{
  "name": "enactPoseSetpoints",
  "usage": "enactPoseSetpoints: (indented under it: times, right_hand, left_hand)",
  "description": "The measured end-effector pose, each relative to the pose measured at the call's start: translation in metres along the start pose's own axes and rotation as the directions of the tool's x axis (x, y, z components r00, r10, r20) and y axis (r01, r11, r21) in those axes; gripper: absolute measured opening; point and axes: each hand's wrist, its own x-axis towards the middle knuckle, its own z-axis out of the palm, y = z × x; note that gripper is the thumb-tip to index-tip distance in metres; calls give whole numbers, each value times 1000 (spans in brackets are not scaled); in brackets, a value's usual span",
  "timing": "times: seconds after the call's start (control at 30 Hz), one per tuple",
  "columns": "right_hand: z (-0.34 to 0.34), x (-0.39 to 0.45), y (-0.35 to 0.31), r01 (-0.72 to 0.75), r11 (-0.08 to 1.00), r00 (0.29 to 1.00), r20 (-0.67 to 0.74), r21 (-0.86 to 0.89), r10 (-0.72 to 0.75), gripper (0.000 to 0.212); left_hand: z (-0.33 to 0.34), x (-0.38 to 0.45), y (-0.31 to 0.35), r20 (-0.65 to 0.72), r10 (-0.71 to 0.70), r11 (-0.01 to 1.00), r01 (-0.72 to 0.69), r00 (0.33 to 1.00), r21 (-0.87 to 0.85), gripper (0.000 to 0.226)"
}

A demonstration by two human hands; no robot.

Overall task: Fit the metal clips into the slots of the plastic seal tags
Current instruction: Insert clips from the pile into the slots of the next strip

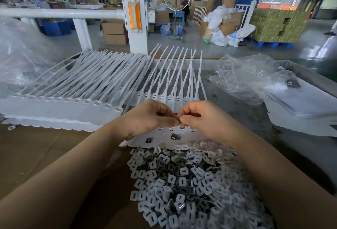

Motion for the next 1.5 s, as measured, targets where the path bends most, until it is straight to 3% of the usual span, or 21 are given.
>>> enactPoseSetpoints:
  times: [0.13,0.23,0.53,0.87,1.03,1.23,1.4,1.5]
  right_hand:
    - [-3,1,3,4,1000,999,-31,16,-3,7]
    - [-2,1,3,26,997,998,-62,-71,-30,18]
    - [1,0,1,93,977,978,-167,-190,-126,13]
    - [-6,0,5,96,982,977,-174,-164,-124,11]
    - [-2,1,3,108,984,981,-144,-140,-128,8]
    - [1,-1,2,124,976,981,-127,-181,-148,13]
    - [-1,-1,2,117,986,991,-52,-117,-123,14]
    - [0,0,3,111,988,994,-1,-110,-112,21]
  left_hand:
    - [0,0,0,-26,-33,999,32,999,-32,16]
    - [-1,-1,1,-36,-55,996,52,998,-78,23]
    - [-2,-1,0,-9,-49,993,48,999,-104,26]
    - [-3,-1,-2,-1,-68,994,67,998,-88,24]
    - [-1,0,-2,-22,-62,994,60,998,-90,26]
    - [-3,2,-6,0,-54,998,54,999,-25,3]
    - [-4,0,-3,33,-55,998,55,998,-13,4]
    - [-4,-1,-1,54,-60,998,60,997,-14,16]
